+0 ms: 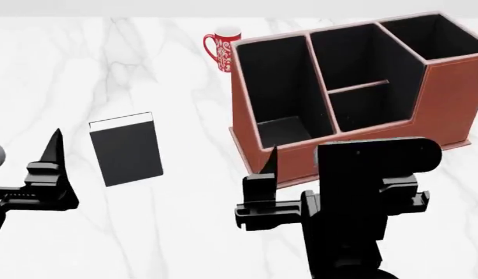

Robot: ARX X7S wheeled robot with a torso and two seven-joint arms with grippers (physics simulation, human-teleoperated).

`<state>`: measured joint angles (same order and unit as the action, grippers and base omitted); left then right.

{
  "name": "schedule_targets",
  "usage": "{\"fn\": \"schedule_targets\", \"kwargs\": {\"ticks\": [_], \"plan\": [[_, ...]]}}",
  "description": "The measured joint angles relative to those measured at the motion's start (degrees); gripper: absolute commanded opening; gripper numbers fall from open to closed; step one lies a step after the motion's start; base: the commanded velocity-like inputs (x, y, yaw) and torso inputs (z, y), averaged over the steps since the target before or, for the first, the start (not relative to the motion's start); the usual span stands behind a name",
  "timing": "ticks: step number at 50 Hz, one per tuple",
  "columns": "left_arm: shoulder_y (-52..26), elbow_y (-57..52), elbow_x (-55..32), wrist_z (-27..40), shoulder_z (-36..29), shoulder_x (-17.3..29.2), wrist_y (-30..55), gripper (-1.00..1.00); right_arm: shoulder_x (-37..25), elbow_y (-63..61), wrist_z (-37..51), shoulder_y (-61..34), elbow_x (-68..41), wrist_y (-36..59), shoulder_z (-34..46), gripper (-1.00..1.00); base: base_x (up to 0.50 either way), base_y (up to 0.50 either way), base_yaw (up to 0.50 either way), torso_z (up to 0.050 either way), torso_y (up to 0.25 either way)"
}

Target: Pick up the book and place it in the right compartment of the caddy.

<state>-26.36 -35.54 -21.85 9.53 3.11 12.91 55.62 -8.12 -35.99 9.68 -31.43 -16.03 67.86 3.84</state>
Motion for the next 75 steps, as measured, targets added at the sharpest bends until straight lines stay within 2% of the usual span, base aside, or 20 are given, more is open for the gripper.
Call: {"fn": "schedule_targets", "kwargs": {"ticks": [6, 14, 18, 22, 26, 31, 37, 41, 46, 56, 75], "plan": [[-4.0, -3.9, -2.2, 0.6, 1.3, 0.9, 6.4, 1.0, 0.1, -2.7, 0.5, -5.1, -1.6, 7.4, -0.4, 1.0, 0.0, 0.0, 0.0, 0.0, 0.0], [-6.5, -6.8, -3.8, 1.2, 2.5, 1.8, 10.8, 1.0, 0.2, -4.5, 1.0, -8.7, -2.9, 12.5, -0.8, 1.0, 0.0, 0.0, 0.0, 0.0, 0.0], [-6.3, -8.1, -3.9, 1.8, 3.8, 2.9, 12.0, 1.0, 0.2, -4.8, 1.1, -9.7, -3.4, 13.9, -0.9, 1.0, 0.0, 0.0, 0.0, 0.0, 0.0], [-4.1, -10.2, -3.5, 2.2, 8.2, 4.9, 13.1, 1.0, 0.1, -4.9, 1.2, -10.3, -3.8, 14.7, -1.1, 1.0, 0.0, 0.0, 0.0, 0.0, 0.0], [-0.3, -13.7, -3.4, 1.2, 17.7, 7.0, 15.0, 1.0, 0.0, -5.0, 1.3, -10.8, -4.2, 15.3, -1.3, 1.0, 0.0, 0.0, 0.0, 0.0, 0.0], [6.0, -17.6, -3.4, -2.9, 35.0, 8.8, 16.5, 1.0, 0.0, -4.9, 1.5, -11.2, -4.5, 15.6, -1.2, 1.0, 0.0, 0.0, 0.0, 0.0, 0.0], [13.5, -18.5, -2.3, -8.7, 54.6, 8.9, 14.8, 1.0, 0.2, -4.4, 1.9, -11.4, -4.7, 15.4, -0.7, 1.0, 0.0, 0.0, 0.0, 0.0, 0.0], [17.0, -18.2, -1.6, -11.4, 63.2, 8.6, 13.2, 1.0, 0.4, -4.1, 2.2, -11.6, -4.9, 15.4, -0.3, 1.0, 0.0, 0.0, 0.0, 0.0, 0.0], [19.8, -18.2, -0.8, -13.3, 70.2, 8.4, 12.1, 1.0, 0.5, -3.9, 2.2, -11.9, -5.4, 15.5, 0.0, 1.0, 0.2, 0.0, 0.0, 0.0, 0.0], [22.3, -17.9, -0.8, -15.3, 76.7, 8.1, 10.8, 1.0, 0.6, -3.8, 2.0, -13.1, -6.7, 16.3, 0.5, 1.0, 0.5, 0.0, 0.0, 0.0, 0.0], [23.9, -17.2, -0.9, -16.1, 79.5, 7.6, 9.3, 1.0, 1.0, -4.1, 2.6, -14.7, -8.9, 17.8, 0.6, 1.0, 0.5, 0.0, 0.0, 0.0, 0.001]]}}
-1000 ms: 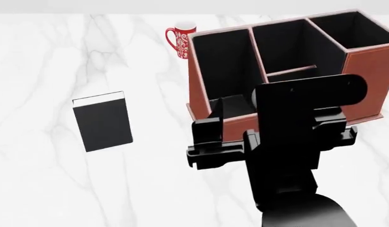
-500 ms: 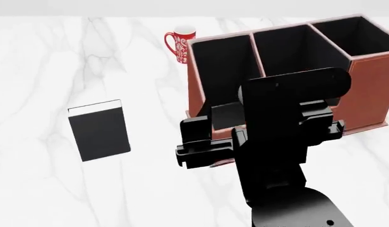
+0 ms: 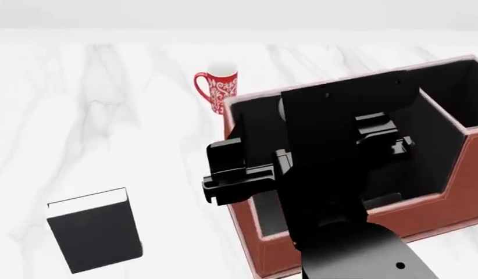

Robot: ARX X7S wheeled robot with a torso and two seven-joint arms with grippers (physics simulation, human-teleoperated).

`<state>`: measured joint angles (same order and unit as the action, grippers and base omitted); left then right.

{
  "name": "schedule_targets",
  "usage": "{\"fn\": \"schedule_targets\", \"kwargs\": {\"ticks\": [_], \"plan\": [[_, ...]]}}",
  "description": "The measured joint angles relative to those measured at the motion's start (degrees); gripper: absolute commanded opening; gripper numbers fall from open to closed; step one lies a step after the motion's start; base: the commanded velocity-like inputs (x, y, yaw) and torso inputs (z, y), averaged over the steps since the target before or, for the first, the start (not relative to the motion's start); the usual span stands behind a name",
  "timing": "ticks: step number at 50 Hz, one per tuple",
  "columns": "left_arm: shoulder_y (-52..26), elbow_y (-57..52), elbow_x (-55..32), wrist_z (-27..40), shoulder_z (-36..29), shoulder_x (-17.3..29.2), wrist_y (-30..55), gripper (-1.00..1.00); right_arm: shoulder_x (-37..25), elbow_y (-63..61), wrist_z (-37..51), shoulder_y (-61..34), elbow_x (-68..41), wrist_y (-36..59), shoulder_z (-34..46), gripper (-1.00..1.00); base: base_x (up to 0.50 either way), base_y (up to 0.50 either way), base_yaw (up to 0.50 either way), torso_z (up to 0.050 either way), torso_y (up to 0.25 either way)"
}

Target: Pick up the book and place it in the right compartment of the caddy.

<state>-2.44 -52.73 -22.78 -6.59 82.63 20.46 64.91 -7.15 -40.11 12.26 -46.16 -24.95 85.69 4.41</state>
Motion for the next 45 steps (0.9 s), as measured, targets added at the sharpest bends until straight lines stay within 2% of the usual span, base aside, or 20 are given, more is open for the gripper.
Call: {"fn": "schedule_targets", "kwargs": {"ticks": [45], "plan": [[0.1, -0.4, -0.8, 1.0, -1.5, -0.1, -0.4, 1.0, -0.6, 0.8, 2.1, -0.7, -3.4, -0.1, 0.7, 1.0, 0.5, 0.0, 0.0, 0.0, 0.001]]}}
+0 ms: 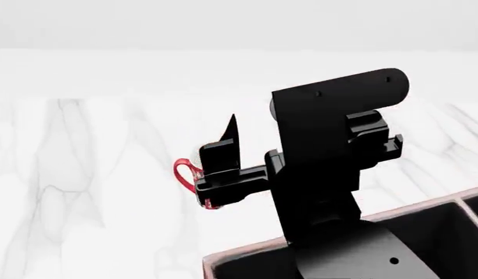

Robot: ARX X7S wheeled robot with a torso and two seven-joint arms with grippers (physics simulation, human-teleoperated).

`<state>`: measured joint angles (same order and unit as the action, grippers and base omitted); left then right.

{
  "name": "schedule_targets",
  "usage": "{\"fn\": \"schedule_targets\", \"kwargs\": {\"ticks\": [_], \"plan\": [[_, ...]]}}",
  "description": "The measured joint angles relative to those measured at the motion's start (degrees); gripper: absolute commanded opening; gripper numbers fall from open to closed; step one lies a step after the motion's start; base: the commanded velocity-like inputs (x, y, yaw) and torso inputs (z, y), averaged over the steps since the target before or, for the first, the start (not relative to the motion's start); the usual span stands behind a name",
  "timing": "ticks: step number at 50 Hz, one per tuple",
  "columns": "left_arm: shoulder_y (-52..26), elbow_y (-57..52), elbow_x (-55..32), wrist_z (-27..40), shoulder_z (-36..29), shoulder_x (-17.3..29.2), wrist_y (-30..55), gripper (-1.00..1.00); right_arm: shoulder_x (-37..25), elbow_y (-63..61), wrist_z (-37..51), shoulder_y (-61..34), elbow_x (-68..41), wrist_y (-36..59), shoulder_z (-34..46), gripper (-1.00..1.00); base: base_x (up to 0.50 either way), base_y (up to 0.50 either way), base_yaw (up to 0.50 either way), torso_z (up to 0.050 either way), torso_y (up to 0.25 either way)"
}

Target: Pick up the book and place it in the right compartment of the caddy.

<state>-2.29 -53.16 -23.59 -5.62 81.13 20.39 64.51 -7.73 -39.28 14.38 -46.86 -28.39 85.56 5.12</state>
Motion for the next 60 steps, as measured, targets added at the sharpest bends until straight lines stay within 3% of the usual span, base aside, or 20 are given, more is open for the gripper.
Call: {"fn": "schedule_targets", "kwargs": {"ticks": [21, 28, 49, 60], "plan": [[0.1, -0.1, -0.6, 0.4, -0.2, 0.4, 0.3, 1.0, 0.4, 0.9, 1.6, -2.0, -6.6, 3.3, -1.7, 1.0, 0.02, 0.0, 0.0, 0.0, 0.001], [0.2, -0.1, -0.6, 0.5, -0.2, 0.4, 0.2, 1.0, -0.8, 2.6, 3.0, -4.2, -16.1, 3.8, -0.8, 1.0, 0.0, 0.0, 0.0, 0.0, 0.0], [0.5, 0.1, -0.7, 1.1, -0.5, 0.3, -0.1, 1.0, -7.6, 3.6, 8.6, -7.5, -51.0, 3.0, 12.2, 1.0, 0.0, 0.0, 0.0, 0.0, 0.0], [0.7, 0.2, -0.8, 1.2, -0.6, 0.3, -0.3, 1.0, -9.2, 0.5, 8.4, -7.5, -58.3, 2.2, 18.3, 1.0, 0.0, 0.0, 0.0, 0.0, 0.0]]}}
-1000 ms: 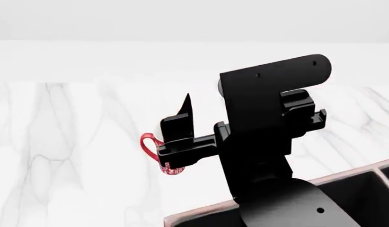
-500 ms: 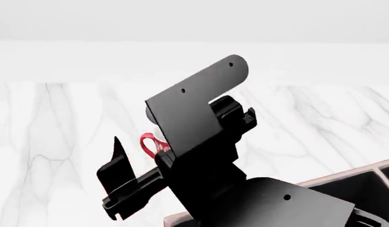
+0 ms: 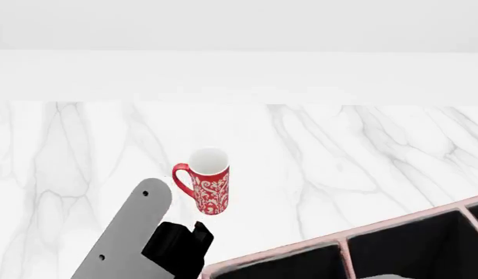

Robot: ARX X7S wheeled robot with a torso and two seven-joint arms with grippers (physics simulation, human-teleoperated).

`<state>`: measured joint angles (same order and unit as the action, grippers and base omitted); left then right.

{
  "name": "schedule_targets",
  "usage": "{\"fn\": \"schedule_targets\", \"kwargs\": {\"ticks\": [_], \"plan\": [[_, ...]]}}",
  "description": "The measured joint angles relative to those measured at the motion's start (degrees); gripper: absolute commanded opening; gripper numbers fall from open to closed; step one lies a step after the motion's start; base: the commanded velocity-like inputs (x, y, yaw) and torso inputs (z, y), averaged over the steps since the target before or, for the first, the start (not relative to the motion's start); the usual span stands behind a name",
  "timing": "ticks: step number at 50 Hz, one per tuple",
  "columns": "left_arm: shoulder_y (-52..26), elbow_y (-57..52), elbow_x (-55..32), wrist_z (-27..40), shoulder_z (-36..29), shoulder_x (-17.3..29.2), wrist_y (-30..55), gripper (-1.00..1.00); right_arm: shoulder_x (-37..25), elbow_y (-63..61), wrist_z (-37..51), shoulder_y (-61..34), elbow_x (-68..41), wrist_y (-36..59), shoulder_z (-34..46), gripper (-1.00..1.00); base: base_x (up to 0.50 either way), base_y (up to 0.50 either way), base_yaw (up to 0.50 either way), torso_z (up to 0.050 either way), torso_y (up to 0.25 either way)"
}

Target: Pick up the book and place it in the right compartment of the caddy.

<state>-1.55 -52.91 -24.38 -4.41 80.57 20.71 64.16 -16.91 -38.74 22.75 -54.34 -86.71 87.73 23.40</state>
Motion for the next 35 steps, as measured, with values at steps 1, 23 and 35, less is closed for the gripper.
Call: {"fn": "schedule_targets", "kwargs": {"ticks": [1, 23, 35], "plan": [[0.0, 0.0, 0.0, 0.0, 0.0, 0.0, 0.0, 1.0, -0.1, -0.3, -0.2, 0.0, -0.2, -0.1, 0.5, 1.0, 0.0, 0.0, 0.0, 0.0, 0.0], [0.1, -0.1, -0.7, 0.3, 0.3, 0.2, 0.3, 1.0, -1.8, -2.7, -3.1, 1.2, -2.5, -2.4, 8.4, 1.0, 0.0, 0.0, 0.0, 0.0, 0.0], [0.1, -0.3, -1.1, 0.5, 0.3, 0.3, 0.5, 1.0, -2.0, -3.3, -7.6, 2.0, 2.1, -4.3, 11.8, 1.0, 0.0, 0.0, 0.0, 0.0, 0.0]]}}
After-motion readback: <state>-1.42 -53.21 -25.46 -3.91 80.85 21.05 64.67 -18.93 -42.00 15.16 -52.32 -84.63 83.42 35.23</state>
